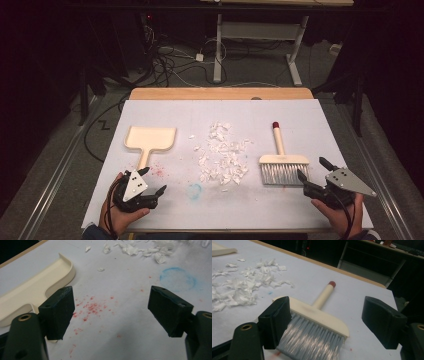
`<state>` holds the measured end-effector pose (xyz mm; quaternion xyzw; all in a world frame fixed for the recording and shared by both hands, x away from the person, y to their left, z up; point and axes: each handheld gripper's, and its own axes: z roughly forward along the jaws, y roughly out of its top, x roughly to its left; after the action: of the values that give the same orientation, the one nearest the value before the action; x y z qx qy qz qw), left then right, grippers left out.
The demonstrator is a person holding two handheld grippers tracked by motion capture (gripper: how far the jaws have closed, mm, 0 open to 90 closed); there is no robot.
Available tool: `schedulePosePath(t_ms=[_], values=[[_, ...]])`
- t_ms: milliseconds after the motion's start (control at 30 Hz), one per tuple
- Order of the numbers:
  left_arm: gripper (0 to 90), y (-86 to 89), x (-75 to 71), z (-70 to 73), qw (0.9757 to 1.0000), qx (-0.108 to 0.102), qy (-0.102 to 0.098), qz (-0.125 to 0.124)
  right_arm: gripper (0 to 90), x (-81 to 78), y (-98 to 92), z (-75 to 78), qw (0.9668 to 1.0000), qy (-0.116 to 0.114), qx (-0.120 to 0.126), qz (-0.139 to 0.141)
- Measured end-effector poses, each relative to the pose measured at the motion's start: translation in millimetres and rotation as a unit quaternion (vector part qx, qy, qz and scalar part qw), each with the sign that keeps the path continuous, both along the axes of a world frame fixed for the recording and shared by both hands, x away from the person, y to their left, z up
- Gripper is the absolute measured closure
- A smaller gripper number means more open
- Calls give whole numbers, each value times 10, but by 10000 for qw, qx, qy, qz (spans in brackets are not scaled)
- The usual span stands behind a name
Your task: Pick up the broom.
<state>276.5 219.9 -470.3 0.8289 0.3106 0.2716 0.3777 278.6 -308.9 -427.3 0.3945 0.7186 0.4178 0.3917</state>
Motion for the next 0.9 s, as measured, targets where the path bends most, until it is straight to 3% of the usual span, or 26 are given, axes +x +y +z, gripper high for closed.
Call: schedulePosePath(t_ms=[100, 267, 333, 467, 567, 633, 733, 867, 900], values=[[205, -22, 11, 9, 10000, 15, -23, -59, 237, -22, -26, -8, 9999, 34, -88, -60], [216, -41, -1, -2, 9999, -4, 86, -117, 239, -37, -57, 7, 9999, 19, -16, -136], [216, -43, 8, -1, 9999, 42, 44, -147, 240, -19, -54, 12, 9999, 11, -28, -159], [216, -50, -19, -4, 9998, 72, 91, -187, 234, 88, -25, -12, 9995, 261, -44, -168], [235, -46, -32, -1, 9997, 88, 80, -221, 240, 193, 5, -21, 9987, 450, -133, -181], [248, -36, -43, 3, 9998, 78, 78, -186, 251, 337, 27, 13, 9971, 722, -166, -183], [248, -24, -48, 3, 9998, 55, 127, -144, 258, 444, 50, 58, 9963, 841, -122, -160], [247, -13, -35, 10, 9999, 44, 64, -120, 253, 704, 121, 138, 9926, 1196, -91, -164], [247, -18, -34, 10, 9999, 52, 72, -123, 299, 852, 149, 167, 9911, 1325, 59, -66]])
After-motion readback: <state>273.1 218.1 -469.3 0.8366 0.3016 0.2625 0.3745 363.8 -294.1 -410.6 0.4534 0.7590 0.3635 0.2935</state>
